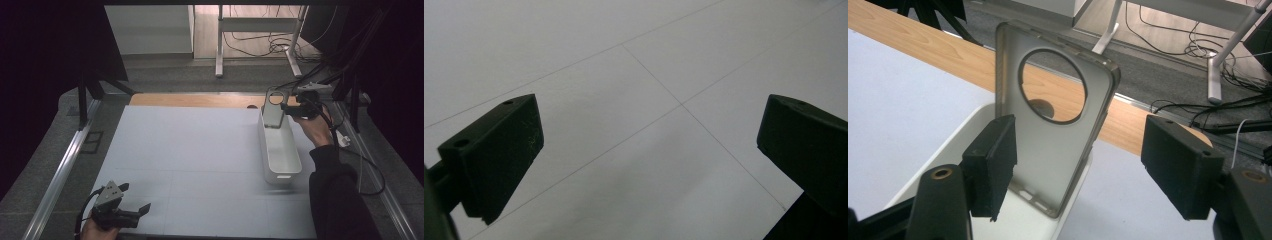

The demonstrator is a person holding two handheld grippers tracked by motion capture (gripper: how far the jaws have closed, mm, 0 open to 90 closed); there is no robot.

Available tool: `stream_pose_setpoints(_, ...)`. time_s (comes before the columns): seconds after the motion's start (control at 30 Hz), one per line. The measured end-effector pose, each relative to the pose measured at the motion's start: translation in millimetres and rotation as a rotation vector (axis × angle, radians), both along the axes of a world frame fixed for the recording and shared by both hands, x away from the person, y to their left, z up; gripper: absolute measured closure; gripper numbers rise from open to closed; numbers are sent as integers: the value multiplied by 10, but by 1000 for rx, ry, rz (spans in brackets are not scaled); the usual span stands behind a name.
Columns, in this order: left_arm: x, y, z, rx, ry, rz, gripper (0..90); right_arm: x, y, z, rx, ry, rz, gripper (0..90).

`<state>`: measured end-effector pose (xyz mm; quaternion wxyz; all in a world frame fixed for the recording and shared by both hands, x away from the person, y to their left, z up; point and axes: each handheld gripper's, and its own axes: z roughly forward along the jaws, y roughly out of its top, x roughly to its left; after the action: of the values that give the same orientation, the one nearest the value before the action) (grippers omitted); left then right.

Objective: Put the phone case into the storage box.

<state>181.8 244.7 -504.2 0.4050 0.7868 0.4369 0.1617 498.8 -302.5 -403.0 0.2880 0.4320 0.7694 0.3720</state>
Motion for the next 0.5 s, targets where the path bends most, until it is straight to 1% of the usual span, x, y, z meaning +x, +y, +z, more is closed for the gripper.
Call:
stream_pose_setpoints(0.13,0,0,0,2,0,5,0,-52,-9,4,32,29,2,284)
stream_pose_setpoints(0.23,-1,3,1,-1,-1,6,0,-101,-12,4,33,47,9,265)
stream_pose_setpoints(0.33,0,11,1,-8,-1,6,0,-155,-9,12,34,52,21,250)
stream_pose_setpoints(0.5,0,15,0,-12,3,9,0,-247,-1,40,66,83,47,241)
